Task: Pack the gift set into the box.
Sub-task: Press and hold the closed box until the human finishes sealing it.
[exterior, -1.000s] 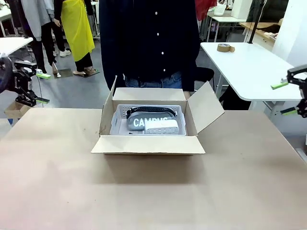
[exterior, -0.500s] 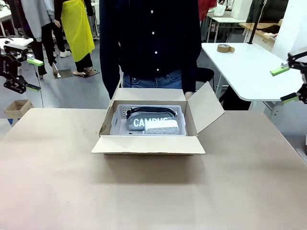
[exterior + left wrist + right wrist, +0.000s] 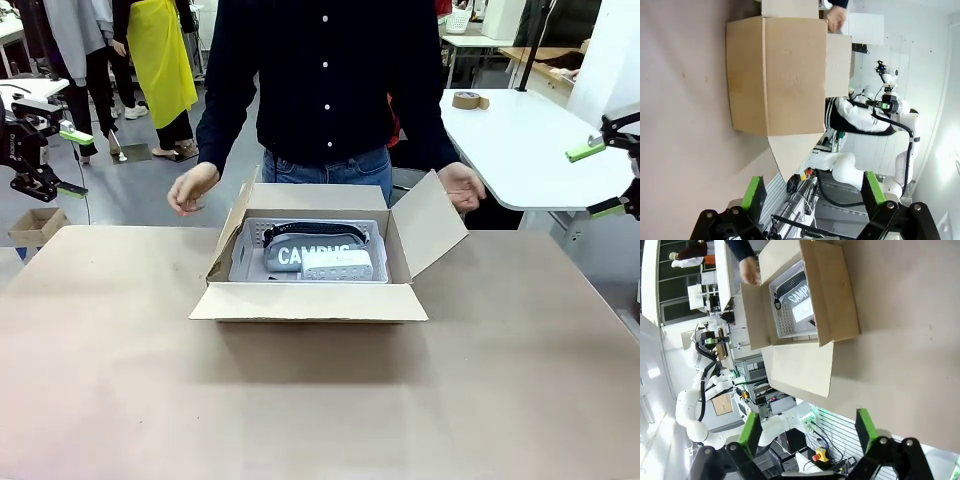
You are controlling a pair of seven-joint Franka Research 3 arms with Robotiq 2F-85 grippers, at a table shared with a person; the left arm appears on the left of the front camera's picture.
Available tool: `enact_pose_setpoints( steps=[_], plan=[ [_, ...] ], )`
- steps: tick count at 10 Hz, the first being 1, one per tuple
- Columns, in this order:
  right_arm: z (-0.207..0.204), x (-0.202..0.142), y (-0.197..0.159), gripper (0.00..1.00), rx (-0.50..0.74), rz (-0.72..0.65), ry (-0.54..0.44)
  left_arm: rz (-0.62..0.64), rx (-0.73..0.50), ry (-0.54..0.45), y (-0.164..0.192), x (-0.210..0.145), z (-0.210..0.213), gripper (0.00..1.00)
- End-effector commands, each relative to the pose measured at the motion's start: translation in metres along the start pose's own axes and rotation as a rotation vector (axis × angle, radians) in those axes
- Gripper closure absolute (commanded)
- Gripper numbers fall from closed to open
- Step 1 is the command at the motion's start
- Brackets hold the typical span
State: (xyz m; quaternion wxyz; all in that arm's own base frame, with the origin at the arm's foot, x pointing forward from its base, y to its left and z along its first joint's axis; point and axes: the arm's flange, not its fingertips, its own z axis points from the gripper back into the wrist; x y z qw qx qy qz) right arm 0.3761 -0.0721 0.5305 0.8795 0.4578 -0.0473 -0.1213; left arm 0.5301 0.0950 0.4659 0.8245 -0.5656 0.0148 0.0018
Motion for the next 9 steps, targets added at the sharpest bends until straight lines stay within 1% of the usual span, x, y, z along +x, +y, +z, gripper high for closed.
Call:
enact_pose_setpoints(
  steps=[1,9],
  plan=[
    [0.0008,-0.0011,-0.0006,0.0,0.002,0.018,0.004,-0.009,0.009,-0.001,-0.0017,-0.0027,-0.0033,0.0],
    [0.0008,-0.0011,-0.0006,0.0,0.002,0.018,0.004,-0.009,0.009,-0.001,-0.0017,-0.0027,-0.0033,0.0]
  ],
)
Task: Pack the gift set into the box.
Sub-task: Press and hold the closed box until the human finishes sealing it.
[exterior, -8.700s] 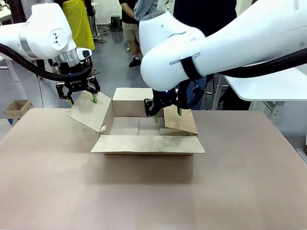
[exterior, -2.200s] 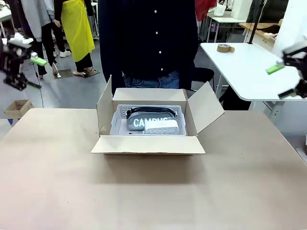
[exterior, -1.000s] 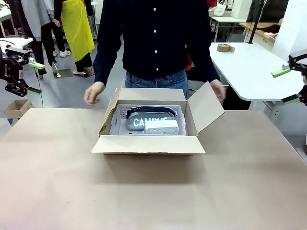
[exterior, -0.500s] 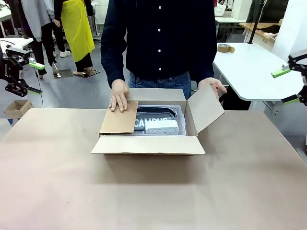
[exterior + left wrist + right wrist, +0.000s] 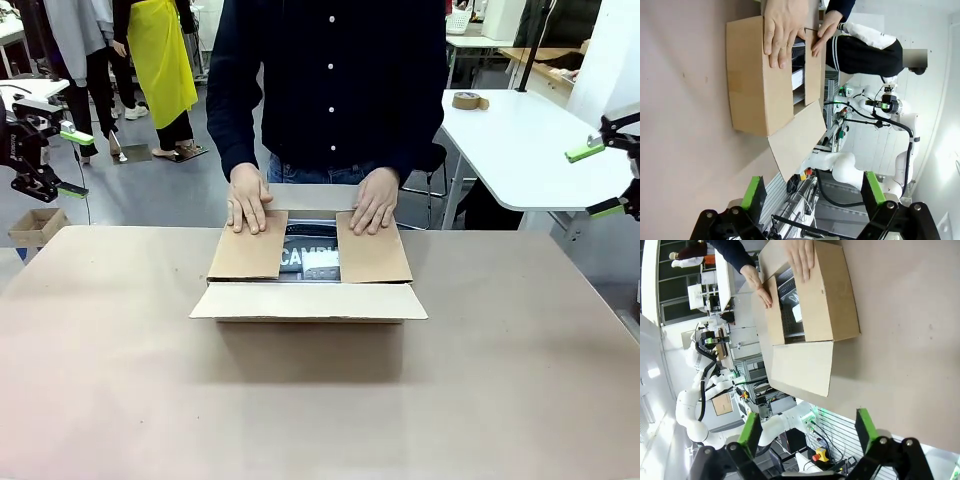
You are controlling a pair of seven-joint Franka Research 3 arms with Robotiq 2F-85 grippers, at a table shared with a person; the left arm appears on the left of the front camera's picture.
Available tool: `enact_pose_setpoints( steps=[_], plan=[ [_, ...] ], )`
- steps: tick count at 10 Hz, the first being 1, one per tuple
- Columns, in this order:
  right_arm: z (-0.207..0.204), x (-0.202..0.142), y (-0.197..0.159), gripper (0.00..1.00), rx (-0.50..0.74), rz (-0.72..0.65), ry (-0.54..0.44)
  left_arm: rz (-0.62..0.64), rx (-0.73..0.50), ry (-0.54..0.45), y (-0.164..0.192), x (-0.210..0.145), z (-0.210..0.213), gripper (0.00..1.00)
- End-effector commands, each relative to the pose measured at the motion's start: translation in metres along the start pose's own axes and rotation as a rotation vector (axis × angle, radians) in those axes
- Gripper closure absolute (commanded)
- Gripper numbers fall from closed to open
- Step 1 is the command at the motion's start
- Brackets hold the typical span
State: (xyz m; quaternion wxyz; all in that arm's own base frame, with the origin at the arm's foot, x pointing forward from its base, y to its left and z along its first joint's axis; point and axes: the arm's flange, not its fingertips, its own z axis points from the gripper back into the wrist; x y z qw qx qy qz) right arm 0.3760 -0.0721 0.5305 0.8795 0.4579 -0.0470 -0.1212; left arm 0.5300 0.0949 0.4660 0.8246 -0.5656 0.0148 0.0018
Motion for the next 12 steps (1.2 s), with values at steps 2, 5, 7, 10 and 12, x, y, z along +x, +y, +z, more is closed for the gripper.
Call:
enact_pose_setpoints(
  steps=[2,5,7,10,12],
  plan=[
    [0.0008,-0.001,-0.0006,0.0,0.002,0.018,0.004,-0.009,0.009,-0.001,-0.0016,-0.0027,-0.0033,0.0],
    [0.0008,-0.001,-0.0006,0.0,0.002,0.018,0.004,-0.009,0.009,-0.001,-0.0016,-0.0027,-0.0033,0.0],
    [0.0008,-0.001,-0.0006,0.0,0.002,0.018,0.004,-0.009,0.009,-0.001,-0.0016,-0.0027,-0.0033,0.0],
    [0.0008,-0.001,-0.0006,0.0,0.002,0.018,0.004,-0.009,0.009,-0.001,-0.0016,-0.0027,-0.0033,0.0],
    [0.0008,-0.001,-0.0006,0.0,0.002,0.018,0.004,-0.009,0.009,-0.001,-0.0016,-0.0027,-0.0033,0.0]
  ],
)
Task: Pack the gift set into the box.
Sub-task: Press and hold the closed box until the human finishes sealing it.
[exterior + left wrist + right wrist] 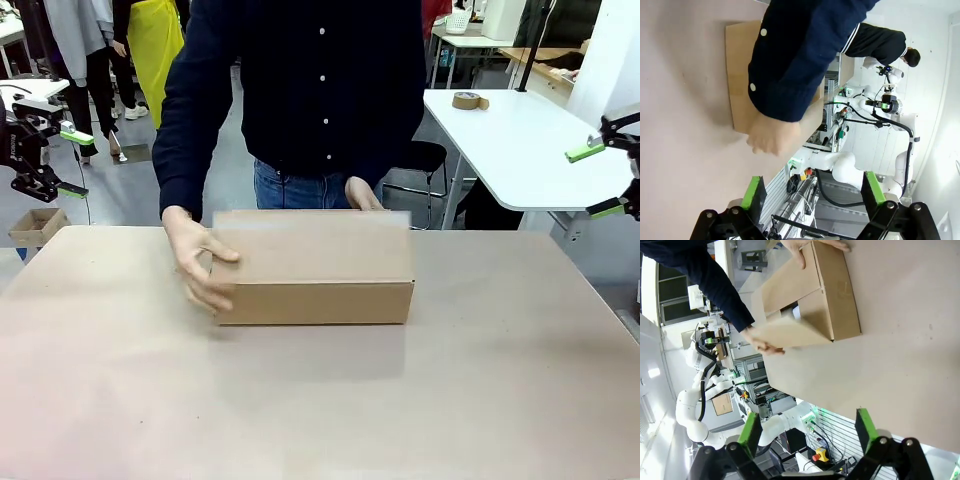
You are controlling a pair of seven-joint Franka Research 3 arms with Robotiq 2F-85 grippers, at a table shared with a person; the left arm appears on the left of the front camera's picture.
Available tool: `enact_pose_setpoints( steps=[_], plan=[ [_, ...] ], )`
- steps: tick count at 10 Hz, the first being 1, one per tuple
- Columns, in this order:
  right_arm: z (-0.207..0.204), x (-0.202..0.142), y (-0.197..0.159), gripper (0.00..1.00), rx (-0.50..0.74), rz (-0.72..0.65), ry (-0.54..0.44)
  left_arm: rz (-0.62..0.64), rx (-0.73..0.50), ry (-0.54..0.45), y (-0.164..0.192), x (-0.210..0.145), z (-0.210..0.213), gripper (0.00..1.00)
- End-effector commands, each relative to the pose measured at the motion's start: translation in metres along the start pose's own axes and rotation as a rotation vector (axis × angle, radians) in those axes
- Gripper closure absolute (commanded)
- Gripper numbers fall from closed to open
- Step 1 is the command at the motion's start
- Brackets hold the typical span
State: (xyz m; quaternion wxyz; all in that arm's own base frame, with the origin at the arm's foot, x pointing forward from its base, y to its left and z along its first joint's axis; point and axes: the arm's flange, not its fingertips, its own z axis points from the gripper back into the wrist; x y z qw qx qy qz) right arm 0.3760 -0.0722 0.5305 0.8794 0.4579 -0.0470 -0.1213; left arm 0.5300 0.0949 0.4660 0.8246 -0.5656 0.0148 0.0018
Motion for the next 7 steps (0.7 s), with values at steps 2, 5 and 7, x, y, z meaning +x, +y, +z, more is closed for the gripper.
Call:
enact_pose_setpoints(
  steps=[2,5,7],
  plan=[
    [0.0008,-0.001,-0.0005,0.0,0.002,0.018,0.004,-0.009,0.009,-0.001,-0.0016,-0.0027,-0.0033,0.0],
    [0.0008,-0.001,-0.0005,0.0,0.002,0.018,0.004,-0.009,0.009,-0.001,-0.0016,-0.0027,-0.0033,0.0],
    [0.0008,-0.001,-0.0005,0.0,0.002,0.018,0.004,-0.009,0.009,-0.001,-0.0016,-0.0027,-0.0033,0.0]
  ],
)
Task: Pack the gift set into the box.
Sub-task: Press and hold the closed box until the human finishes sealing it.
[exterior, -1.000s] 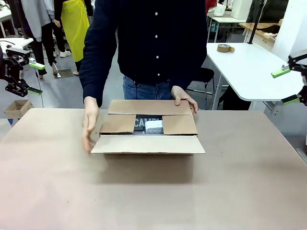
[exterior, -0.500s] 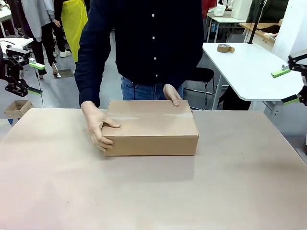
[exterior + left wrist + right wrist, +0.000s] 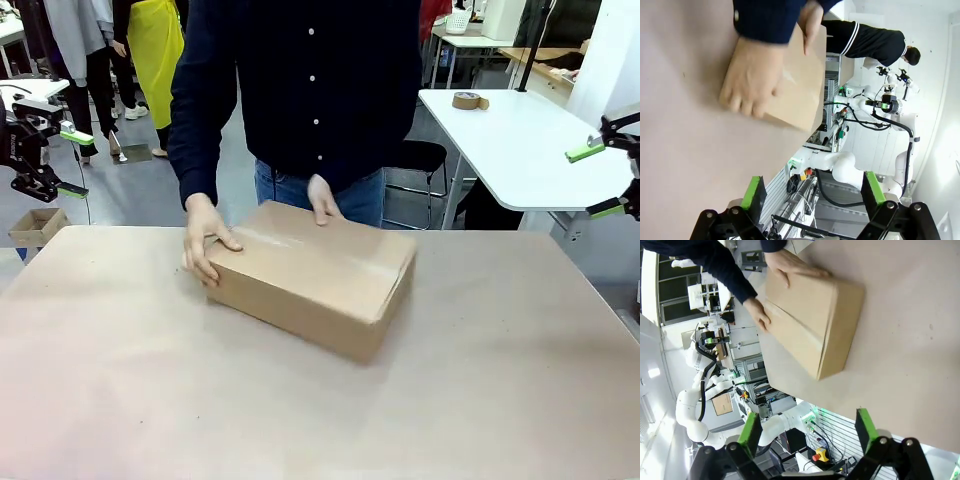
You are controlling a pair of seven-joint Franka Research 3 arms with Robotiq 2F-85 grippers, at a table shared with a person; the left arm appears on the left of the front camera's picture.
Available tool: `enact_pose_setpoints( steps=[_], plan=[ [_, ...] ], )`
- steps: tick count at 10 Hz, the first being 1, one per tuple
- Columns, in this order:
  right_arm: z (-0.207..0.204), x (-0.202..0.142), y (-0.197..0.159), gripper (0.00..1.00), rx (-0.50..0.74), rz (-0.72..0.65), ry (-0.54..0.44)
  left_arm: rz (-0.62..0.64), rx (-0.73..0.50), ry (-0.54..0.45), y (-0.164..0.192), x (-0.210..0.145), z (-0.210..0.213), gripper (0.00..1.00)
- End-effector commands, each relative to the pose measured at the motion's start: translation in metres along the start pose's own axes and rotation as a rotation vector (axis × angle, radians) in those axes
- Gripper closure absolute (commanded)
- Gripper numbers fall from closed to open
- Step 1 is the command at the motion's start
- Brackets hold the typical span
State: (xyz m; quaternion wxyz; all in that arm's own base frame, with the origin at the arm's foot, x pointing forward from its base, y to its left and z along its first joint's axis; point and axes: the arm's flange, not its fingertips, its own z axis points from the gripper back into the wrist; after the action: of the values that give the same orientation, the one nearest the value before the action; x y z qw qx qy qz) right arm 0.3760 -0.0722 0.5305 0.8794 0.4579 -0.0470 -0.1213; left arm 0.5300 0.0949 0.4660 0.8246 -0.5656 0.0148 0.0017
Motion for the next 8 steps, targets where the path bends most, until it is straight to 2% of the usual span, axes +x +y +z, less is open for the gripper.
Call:
enact_pose_setpoints(
  steps=[1,8],
  plan=[
    [0.0007,-0.001,-0.0005,0.0,0.002,0.018,0.004,-0.009,0.009,-0.001,-0.0016,-0.0027,-0.0033,0.0],
    [0.0007,-0.001,-0.0005,0.0,0.002,0.018,0.004,-0.009,0.009,-0.001,-0.0016,-0.0027,-0.0033,0.0]
  ],
)
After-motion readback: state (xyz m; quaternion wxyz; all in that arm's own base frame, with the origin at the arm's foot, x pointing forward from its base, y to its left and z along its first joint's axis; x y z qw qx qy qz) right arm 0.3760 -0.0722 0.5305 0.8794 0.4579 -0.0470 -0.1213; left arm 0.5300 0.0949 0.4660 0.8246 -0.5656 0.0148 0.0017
